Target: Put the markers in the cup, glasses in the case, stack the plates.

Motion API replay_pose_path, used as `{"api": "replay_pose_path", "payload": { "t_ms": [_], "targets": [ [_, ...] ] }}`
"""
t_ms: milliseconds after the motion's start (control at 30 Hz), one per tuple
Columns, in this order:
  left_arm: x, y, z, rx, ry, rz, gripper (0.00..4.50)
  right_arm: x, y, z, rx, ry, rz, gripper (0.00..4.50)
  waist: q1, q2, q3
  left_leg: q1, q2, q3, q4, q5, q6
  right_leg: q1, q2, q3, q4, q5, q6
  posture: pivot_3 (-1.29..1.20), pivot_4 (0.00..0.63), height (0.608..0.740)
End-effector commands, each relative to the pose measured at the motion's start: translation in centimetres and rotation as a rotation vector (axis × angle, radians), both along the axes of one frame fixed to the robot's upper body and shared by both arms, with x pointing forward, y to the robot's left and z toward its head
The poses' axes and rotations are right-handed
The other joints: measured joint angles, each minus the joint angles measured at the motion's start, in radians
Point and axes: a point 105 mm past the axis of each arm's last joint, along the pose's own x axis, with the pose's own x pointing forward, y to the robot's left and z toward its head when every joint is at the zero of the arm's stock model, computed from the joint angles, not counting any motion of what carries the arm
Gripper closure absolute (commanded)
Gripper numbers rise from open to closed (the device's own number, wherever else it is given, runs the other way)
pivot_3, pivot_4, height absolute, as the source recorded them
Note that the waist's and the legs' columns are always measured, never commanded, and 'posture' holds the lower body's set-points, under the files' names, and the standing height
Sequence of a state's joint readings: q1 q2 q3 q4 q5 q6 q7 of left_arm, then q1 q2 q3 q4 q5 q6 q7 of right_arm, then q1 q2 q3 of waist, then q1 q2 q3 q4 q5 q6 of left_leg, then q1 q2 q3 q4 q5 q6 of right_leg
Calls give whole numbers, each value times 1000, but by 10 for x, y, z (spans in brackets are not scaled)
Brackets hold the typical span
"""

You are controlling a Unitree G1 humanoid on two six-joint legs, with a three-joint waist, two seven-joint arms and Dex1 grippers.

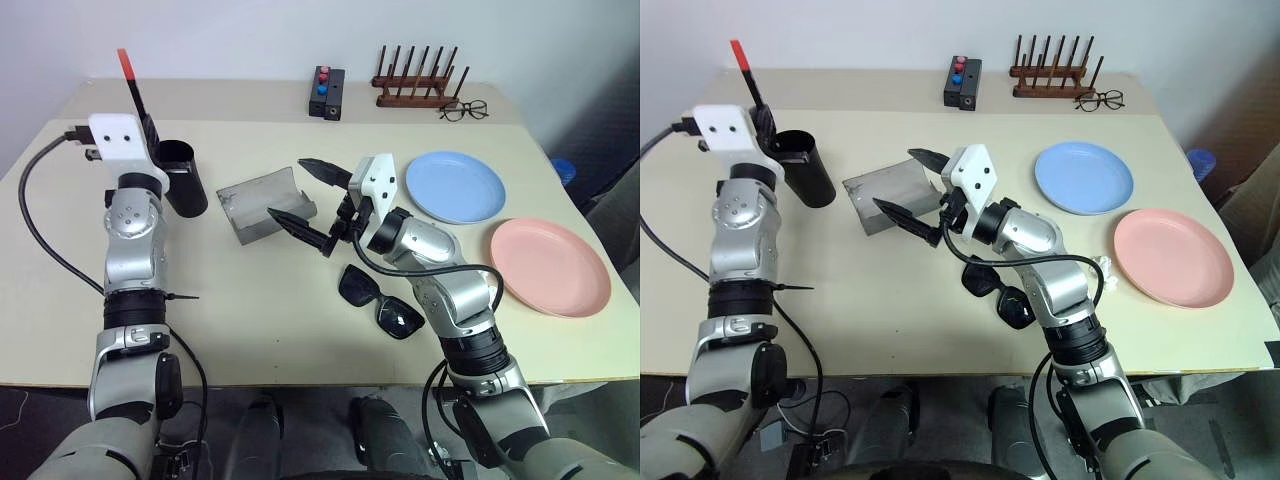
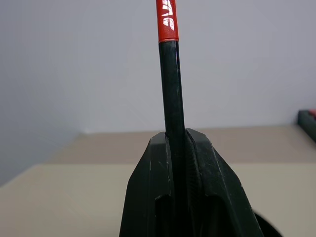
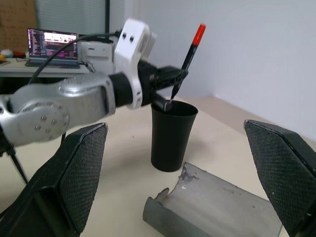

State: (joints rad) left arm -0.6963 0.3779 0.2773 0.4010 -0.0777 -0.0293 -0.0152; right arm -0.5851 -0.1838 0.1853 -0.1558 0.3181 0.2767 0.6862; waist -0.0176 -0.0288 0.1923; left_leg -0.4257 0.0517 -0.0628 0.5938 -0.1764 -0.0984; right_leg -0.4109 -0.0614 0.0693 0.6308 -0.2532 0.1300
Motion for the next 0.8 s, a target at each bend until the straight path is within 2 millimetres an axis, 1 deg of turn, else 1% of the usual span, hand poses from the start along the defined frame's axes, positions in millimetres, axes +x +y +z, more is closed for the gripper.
{"api": "replay_pose_path", "payload": {
  "t_ms": [33, 467, 633, 700, 733, 767, 800],
  "targets": [
    [-4, 0, 11, 4, -55, 1, 4487, -6, 0, 13, 24, -51, 15, 0, 0, 0, 0, 0, 0, 0, 0, 0, 0, 0, 0, 0, 0, 0, 0, 0, 150, 738],
    [-4, -2, -2, -19, -17, 2, 4487, -7, 1, 12, 19, -50, 24, 0, 0, 0, 0, 0, 0, 0, 0, 0, 0, 0, 0, 0, 0, 0, 0, 0, 150, 738],
    [-4, -3, -5, -26, -13, -2, 4487, -7, 1, 12, 19, -49, 22, 0, 0, 0, 0, 0, 0, 0, 0, 0, 0, 0, 0, 0, 0, 0, 0, 0, 150, 738],
    [-4, -4, -6, -25, -10, -2, 3659, -7, 1, 12, 18, -49, 22, 0, 0, 0, 0, 0, 0, 0, 0, 0, 0, 0, 0, 0, 0, 0, 0, 0, 150, 738],
    [-5, -3, -6, -23, -8, 1, 3412, -7, 1, 12, 18, -49, 23, 0, 0, 0, 0, 0, 0, 0, 0, 0, 0, 0, 0, 0, 0, 0, 0, 0, 150, 738],
    [-5, -3, -6, -20, -6, 5, 2943, -7, 1, 11, 17, -49, 23, 0, 0, 0, 0, 0, 0, 0, 0, 0, 0, 0, 0, 0, 0, 0, 0, 0, 150, 738],
    [-5, -3, -7, -19, -5, 10, 2379, -8, 1, 11, 17, -49, 24, 0, 0, 0, 0, 0, 0, 0, 0, 0, 0, 0, 0, 0, 0, 0, 0, 0, 150, 738]
  ]
}}
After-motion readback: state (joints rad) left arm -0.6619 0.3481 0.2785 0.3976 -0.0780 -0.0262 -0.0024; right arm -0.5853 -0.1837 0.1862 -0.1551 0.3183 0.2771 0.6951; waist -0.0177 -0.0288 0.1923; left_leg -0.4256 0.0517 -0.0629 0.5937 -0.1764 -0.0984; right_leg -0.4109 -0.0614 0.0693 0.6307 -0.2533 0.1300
